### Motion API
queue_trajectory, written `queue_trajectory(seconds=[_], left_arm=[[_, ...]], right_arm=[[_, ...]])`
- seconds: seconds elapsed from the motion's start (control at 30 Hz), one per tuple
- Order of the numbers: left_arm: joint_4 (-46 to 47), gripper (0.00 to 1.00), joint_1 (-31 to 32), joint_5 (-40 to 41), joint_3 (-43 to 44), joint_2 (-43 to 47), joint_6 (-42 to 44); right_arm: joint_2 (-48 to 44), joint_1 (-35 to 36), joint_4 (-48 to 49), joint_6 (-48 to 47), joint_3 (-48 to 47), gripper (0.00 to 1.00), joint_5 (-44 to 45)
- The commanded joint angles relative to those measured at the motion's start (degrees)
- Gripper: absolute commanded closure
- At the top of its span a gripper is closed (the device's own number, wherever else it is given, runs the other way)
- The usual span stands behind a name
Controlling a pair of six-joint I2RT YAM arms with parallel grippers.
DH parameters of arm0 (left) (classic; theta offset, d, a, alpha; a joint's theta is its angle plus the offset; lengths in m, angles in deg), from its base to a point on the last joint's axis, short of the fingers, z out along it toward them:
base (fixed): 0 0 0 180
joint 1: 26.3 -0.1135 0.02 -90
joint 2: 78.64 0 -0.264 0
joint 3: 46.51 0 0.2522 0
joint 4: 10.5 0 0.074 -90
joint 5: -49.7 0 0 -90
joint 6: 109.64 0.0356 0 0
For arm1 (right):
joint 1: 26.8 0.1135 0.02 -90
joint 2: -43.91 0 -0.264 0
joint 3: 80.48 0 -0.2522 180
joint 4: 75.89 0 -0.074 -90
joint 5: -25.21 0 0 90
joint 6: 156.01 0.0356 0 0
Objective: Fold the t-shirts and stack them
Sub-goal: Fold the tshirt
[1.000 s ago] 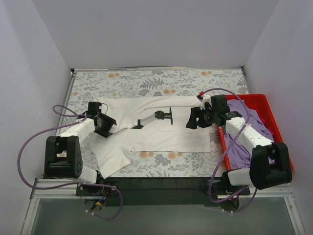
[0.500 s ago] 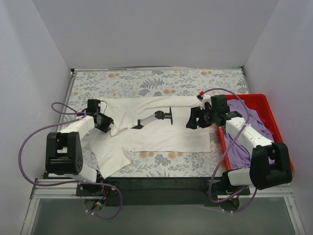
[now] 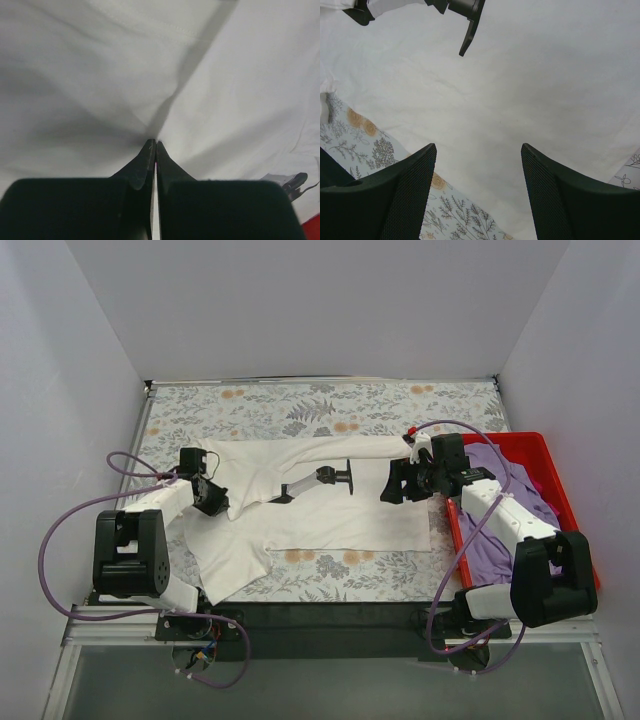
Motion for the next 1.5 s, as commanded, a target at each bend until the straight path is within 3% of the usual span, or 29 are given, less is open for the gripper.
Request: queue_trajectory(seconds=[0.0,0.2,0.53,0.8,0.83,1.0,1.13,1.3,1.47], left_arm=[[-2.8,1.00,-0.1,2.5,1.8,2.8,1.4],[-9.0,1.00,-0.1,3.7,3.8,5.0,0.2],[-11.0,1.00,0.0,0.8,0.1,6.5,-4.7],[-13.6,0.98,-0.1,3.0,3.3,6.2,-4.1],[-13.6,0.97,-0.1,3.5,4.2,6.1,-3.8],[-12.6,0.71,-0.1,5.1,5.3,6.0,-2.2],[-10.1,0.51,-2.9,8.5,10.2,4.0,4.5],[-0.8,0.49,-6.8,6.6,17.4,-2.6,11.2],[2.3,0.52,-8.4,3.1,25.2,-14.3,15.4]], right_arm=[[-1.3,0.2,1.5,-0.2,-0.9,0.36,-0.8],[-1.6,0.2,1.5,0.0,-0.9,0.36,-0.6],[-1.3,0.3,1.5,0.0,-1.1,0.36,-0.6],[-0.9,0.3,1.5,0.1,-1.5,0.36,-0.5],[-0.8,0.2,1.6,0.1,-2.0,0.36,-0.3],[1.9,0.3,2.3,1.2,-5.2,0.36,3.1],[5.8,0.2,2.8,2.3,-10.5,0.36,7.9],[9.8,0.2,3.2,3.1,-15.3,0.36,7.5],[10.2,0.2,3.3,3.2,-15.0,0.36,6.4]])
